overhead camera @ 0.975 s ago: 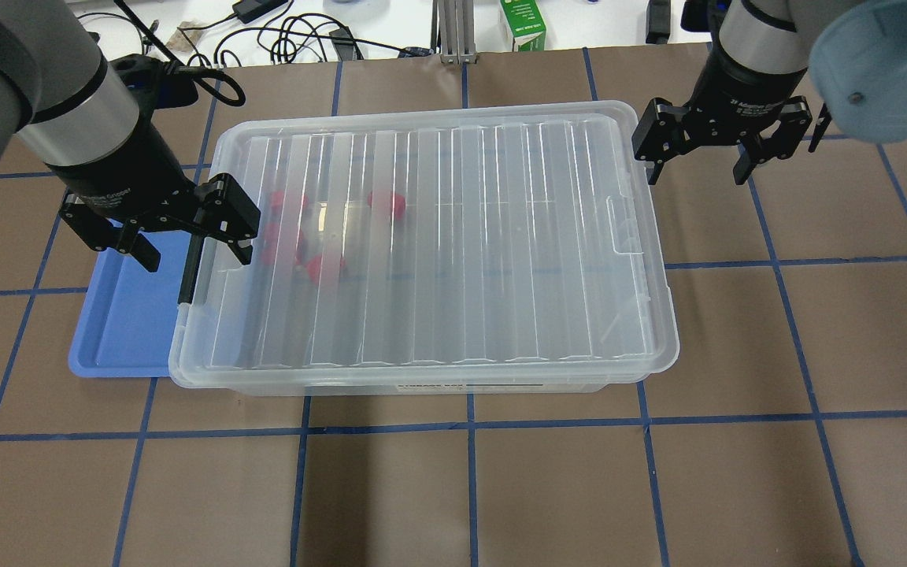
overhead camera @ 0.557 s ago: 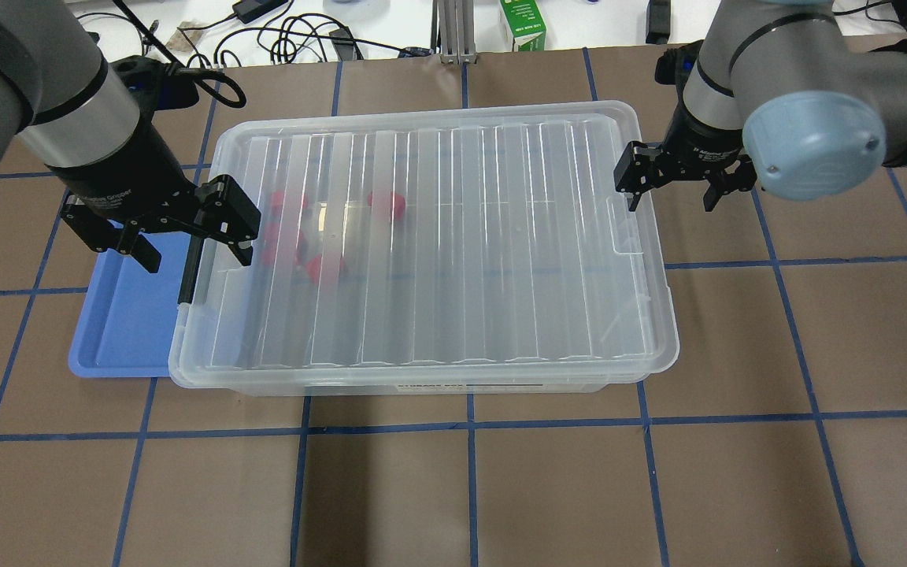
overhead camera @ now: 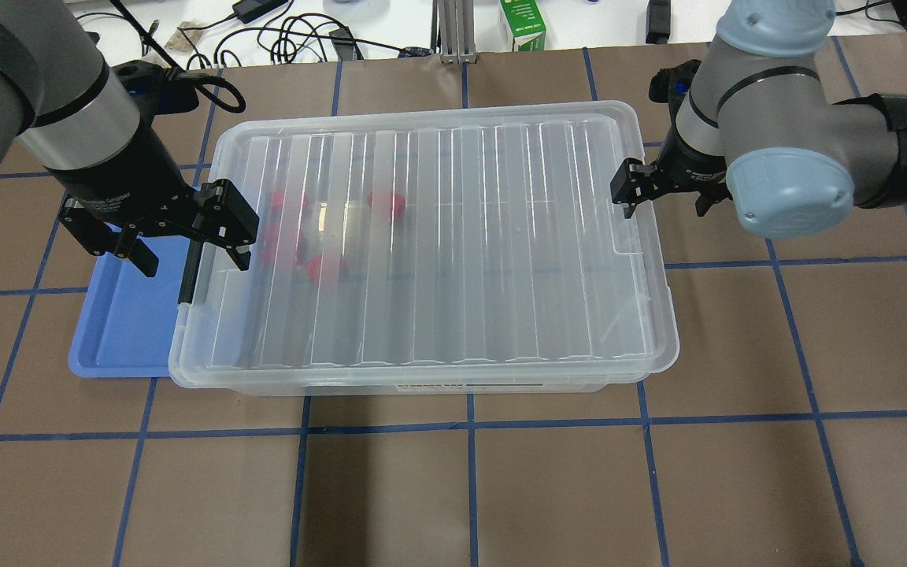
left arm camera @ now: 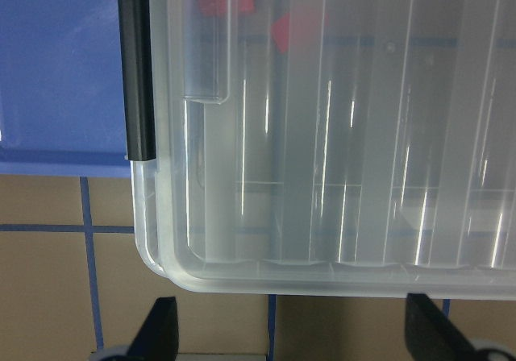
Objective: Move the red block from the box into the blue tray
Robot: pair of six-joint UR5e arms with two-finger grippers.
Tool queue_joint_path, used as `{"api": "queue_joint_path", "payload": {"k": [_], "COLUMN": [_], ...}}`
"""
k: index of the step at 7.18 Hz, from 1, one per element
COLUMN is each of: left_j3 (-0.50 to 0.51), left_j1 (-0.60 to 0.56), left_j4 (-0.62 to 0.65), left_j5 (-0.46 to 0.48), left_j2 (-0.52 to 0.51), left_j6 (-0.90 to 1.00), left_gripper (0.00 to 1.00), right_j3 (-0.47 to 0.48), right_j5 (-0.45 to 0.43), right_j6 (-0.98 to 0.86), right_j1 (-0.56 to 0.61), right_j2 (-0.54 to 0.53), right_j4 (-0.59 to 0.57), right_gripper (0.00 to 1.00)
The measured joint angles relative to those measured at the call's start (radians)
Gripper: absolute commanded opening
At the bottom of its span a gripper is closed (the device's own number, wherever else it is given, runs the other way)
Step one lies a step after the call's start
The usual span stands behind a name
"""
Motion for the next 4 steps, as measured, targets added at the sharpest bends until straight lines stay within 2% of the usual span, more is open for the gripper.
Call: {"api": "queue_joint_path", "payload": {"k": [4], "left_j3": [-0.001], "left_j1": [0.001], "left_j4": [0.003], "left_j5": [0.004], "left_j2": [0.002], "left_j6": [0.000], "left_gripper": [1.00], "right_j3": [0.003], "right_j5": [-0.013], "right_j6": [-0.150], "right_j1": [-0.108], "right_j2": [-0.008], "right_j4": [0.002], "right_gripper": [1.00]}}
